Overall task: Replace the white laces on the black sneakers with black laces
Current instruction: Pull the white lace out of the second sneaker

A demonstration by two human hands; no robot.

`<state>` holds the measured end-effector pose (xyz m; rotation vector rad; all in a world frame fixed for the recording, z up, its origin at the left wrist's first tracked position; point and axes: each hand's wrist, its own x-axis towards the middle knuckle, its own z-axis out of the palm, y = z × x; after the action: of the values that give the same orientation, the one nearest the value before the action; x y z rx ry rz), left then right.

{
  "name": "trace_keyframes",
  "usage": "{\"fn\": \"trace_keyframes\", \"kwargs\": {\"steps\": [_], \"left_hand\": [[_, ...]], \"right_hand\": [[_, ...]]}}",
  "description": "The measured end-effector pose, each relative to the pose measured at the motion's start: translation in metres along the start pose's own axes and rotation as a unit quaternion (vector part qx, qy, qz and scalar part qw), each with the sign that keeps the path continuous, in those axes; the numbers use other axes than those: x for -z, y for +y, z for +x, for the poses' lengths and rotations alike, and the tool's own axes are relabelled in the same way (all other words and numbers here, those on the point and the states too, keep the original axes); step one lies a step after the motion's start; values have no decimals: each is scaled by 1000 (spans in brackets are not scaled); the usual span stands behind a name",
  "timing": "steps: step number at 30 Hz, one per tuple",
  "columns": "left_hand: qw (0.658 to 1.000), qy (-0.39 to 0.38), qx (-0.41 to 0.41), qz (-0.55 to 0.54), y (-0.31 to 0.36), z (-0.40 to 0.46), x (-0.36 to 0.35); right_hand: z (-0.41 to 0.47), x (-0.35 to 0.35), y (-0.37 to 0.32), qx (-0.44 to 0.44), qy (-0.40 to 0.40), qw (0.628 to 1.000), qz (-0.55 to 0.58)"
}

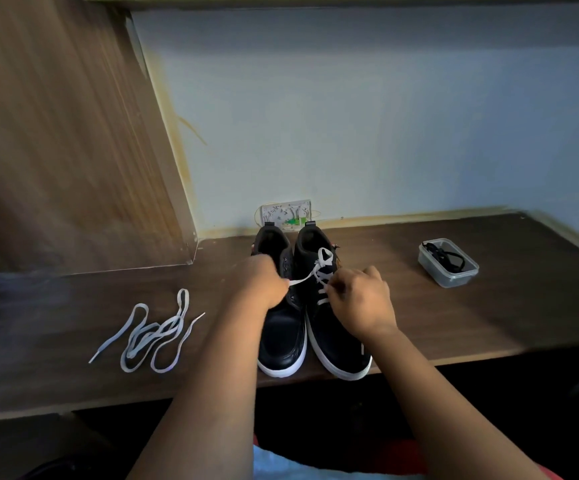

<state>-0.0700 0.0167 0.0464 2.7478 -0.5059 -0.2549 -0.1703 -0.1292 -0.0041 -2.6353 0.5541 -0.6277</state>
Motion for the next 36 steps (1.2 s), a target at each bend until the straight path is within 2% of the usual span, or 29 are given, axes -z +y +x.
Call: {"fn": "trace_keyframes", "kwargs": {"steps": [2,4,7,9,11,15,17,20,23,24,25,27,29,31,33,34,36], "left_hand": [[994,83,-67,7,14,-1,-5],[989,101,-105,31,24,-4,-10],[990,89,-96,52,30,-1,-23],[989,88,-101,58,29,3,-27],[988,96,-113,50,28,4,-29],[985,83,-144,50,28,1,-34],[983,83,-154,58,30,0,-35],[985,75,-146,57,30,-2,-37],[986,102,-131,12,29,-3,-40],[987,108,-111,-39,29,-2,-41],[986,98,-82,-111,31,-2,-40],[969,48,-28,-240,34,0,-39],[967,-4,-28,-255,34,0,-41],[974,-26,-44,-220,32,-2,-40],[965,-68,-60,-247,30,-4,-31],[958,-117,-69,-251,29,-6,-24],[945,-238,-86,-207,28,-13,-6]], "right_hand": [[0,1,-1,-8,-14,999,-29],[-2,2,-3,-28,-38,999,-14],[-2,6,-3,-50,-51,992,105],[-1,11,-1,-23,-13,981,193],[-1,14,-1,-1,12,955,298],[-1,24,-10,-9,24,845,534],[-3,34,-16,-4,22,801,598],[-5,45,-17,0,8,755,656],[-3,52,-11,-55,-113,635,763],[-2,55,-8,-58,-164,619,766],[-1,58,-4,-48,-208,634,743],[-3,59,-1,-14,-276,707,651],[-4,52,0,-30,-283,785,551],[0,37,5,-93,-204,843,489],[7,24,14,-155,-95,889,420],[10,19,19,-152,-56,919,360],[15,12,28,-67,-27,965,252]]}}
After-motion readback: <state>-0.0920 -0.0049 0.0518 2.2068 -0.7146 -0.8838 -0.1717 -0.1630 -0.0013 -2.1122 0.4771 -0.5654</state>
